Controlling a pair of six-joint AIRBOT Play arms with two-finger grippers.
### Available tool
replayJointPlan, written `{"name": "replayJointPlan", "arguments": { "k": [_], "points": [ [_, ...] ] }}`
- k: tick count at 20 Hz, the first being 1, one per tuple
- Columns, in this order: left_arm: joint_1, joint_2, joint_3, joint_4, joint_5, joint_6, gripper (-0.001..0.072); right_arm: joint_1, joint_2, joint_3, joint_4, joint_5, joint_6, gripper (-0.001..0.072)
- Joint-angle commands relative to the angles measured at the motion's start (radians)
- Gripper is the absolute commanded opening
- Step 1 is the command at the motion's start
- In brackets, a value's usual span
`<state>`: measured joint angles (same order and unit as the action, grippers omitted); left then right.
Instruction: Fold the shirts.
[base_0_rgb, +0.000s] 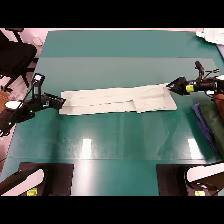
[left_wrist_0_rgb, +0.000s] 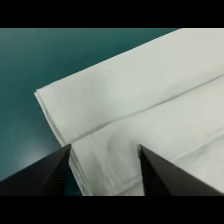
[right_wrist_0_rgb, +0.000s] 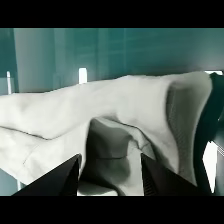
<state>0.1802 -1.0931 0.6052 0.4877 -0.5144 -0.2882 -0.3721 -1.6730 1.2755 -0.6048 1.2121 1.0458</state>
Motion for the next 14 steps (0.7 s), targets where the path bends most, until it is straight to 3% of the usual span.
{"name": "replayJointPlan", "arguments": {
  "k": [1, 4, 6, 8, 9, 10, 12, 14],
  "points": [
    [0.003, 0.002, 0.025, 0.023, 0.014, -0.079, 0.0686, -0.032, 0.003, 0.001, 0.000, -0.002, 0.000, 0.0437],
    [0.003, 0.002, 0.135, 0.206, -0.055, -0.268, 0.0686, -0.093, 0.041, 0.001, -0.067, 0.003, 0.002, 0.0437],
    [0.001, 0.002, 0.232, 0.236, -0.198, -0.352, 0.0656, -0.136, 0.075, 0.001, -0.124, 0.032, 0.002, 0.0437],
    [-0.045, 0.001, 0.309, 0.217, -0.354, -0.406, 0.0463, -0.168, 0.086, 0.001, -0.132, 0.113, -0.003, 0.0452],
    [-0.092, 0.001, 0.325, 0.217, -0.385, -0.446, 0.0283, -0.174, 0.086, 0.000, -0.132, 0.148, -0.008, 0.0452],
    [-0.145, 0.000, 0.327, 0.216, -0.385, -0.463, 0.0028, -0.174, 0.085, 0.000, -0.132, 0.171, -0.011, 0.0452],
    [-0.277, -0.023, 0.326, 0.219, -0.296, -0.551, 0.0022, -0.167, 0.085, 0.000, -0.132, 0.187, -0.016, 0.0461],
    [-0.387, -0.076, 0.327, 0.232, -0.208, -0.630, 0.0022, -0.144, 0.081, 0.000, -0.137, 0.178, -0.026, 0.0670]
  ]
}}
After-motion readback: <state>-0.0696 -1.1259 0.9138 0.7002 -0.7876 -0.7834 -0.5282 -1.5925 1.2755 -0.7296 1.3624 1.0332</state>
